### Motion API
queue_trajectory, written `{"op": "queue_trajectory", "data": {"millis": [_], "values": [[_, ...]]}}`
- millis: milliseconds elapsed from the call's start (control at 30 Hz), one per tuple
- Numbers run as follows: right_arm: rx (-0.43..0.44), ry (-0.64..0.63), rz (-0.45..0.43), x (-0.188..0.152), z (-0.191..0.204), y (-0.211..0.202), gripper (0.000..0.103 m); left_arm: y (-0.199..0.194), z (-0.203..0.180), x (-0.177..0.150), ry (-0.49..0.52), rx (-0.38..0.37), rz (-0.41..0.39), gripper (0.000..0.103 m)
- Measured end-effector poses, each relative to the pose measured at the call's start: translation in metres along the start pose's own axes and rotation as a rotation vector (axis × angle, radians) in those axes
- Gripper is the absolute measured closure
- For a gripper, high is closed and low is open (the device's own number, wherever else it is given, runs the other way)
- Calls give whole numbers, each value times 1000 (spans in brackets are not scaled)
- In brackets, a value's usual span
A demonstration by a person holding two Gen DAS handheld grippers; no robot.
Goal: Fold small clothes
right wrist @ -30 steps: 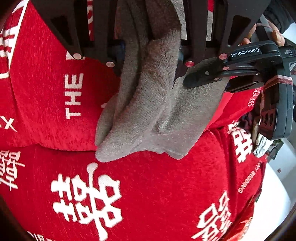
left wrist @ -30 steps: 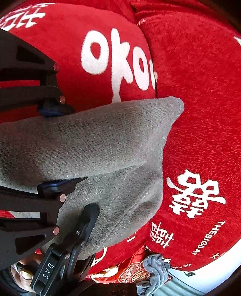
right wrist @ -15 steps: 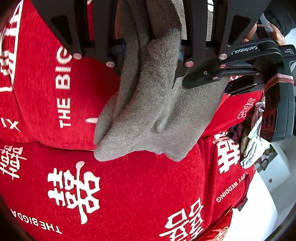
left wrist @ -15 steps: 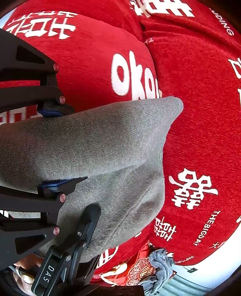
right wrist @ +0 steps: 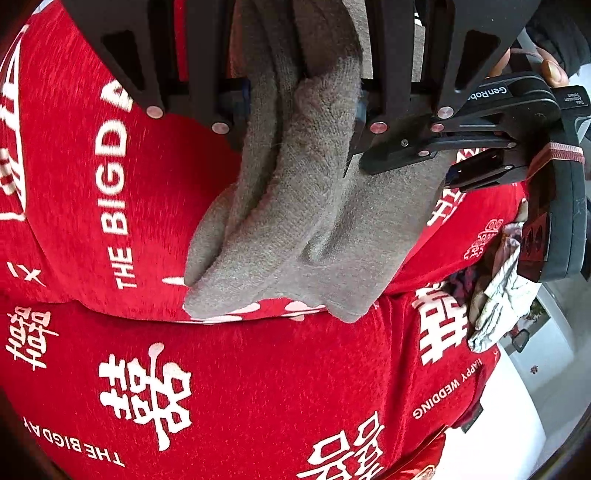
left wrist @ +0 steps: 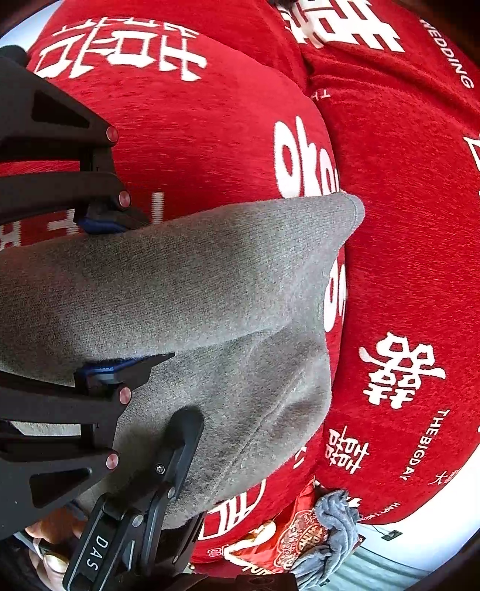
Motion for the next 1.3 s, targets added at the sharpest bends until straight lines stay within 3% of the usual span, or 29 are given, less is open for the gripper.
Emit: {"op": "queue_trajectory", "data": {"millis": [533, 633, 700, 767, 1000, 1100, 1233, 1300], "values": [[4, 13, 28, -35, -8, 11, 64, 9, 12, -39, -15, -11, -6, 47], [13, 25, 30, -37, -13, 13, 62, 9, 15, -41, -27, -3, -11, 38], [12, 33, 44, -37, -17, 15, 57, 8, 19, -43, -26, 32, -14, 24], [-4, 52, 52, -38, -23, 12, 48, 1, 23, -44, -20, 42, -23, 23], [-48, -64, -71, -13, -8, -22, 48, -18, 49, -18, -79, 76, -78, 23], [0, -85, -21, 8, -6, -5, 48, 5, 54, 7, -59, 142, -17, 23], [3, -6, 91, 24, -31, 34, 48, 38, 55, 21, -4, 244, 60, 23], [-14, 32, 117, 25, -45, 48, 49, 49, 59, 24, -3, 238, 79, 23]]}}
Point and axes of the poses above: each gripper's, at about its wrist camera, not at the fingertips, and y roughly the way its jaws point, z to its left, x to its top, the point moved 1 cm from there along y, roughly the way its jaws point, and after that the axes turned 5 degrees about x, right-handed, at the moved point
